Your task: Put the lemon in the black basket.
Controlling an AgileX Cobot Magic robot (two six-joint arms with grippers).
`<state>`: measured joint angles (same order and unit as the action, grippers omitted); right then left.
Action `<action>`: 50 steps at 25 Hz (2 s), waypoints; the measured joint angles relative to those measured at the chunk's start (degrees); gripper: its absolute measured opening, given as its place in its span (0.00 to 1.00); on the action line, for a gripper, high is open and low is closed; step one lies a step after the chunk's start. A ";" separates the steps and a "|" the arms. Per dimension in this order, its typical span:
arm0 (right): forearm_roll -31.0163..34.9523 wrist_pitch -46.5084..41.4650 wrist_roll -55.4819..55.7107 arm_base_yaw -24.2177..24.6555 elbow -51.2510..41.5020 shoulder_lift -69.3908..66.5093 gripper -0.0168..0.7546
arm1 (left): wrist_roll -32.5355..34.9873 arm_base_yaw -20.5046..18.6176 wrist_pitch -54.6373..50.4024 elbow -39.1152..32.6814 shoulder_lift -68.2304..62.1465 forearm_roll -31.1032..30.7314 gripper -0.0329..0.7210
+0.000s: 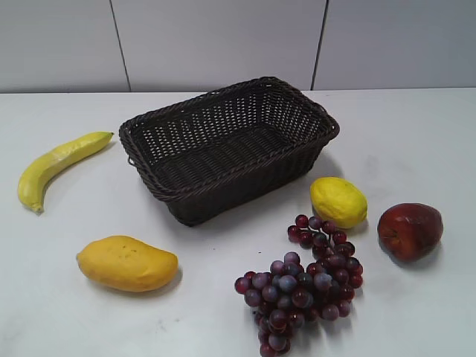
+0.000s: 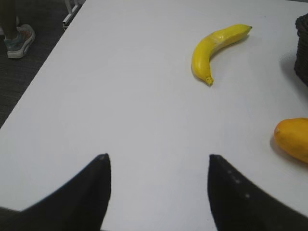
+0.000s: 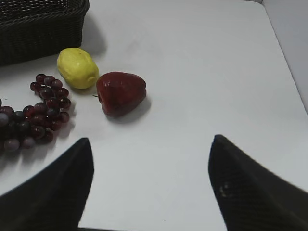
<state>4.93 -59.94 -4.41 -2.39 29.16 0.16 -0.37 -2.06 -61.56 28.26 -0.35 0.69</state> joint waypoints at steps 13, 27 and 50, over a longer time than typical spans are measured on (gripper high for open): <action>-0.06 0.00 0.02 0.00 0.00 0.00 0.75 | 0.00 0.00 0.00 0.00 0.00 0.00 0.67; 6.32 3.32 -7.90 0.00 3.94 -23.10 0.80 | 0.00 0.00 0.00 0.00 0.00 0.00 0.67; 11.67 6.25 -25.51 -2.91 29.68 -79.30 0.79 | 0.00 0.00 0.00 0.00 0.00 0.00 0.67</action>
<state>16.60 -53.68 -29.92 -5.31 58.85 -79.14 -0.37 -2.06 -61.56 28.26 -0.35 0.69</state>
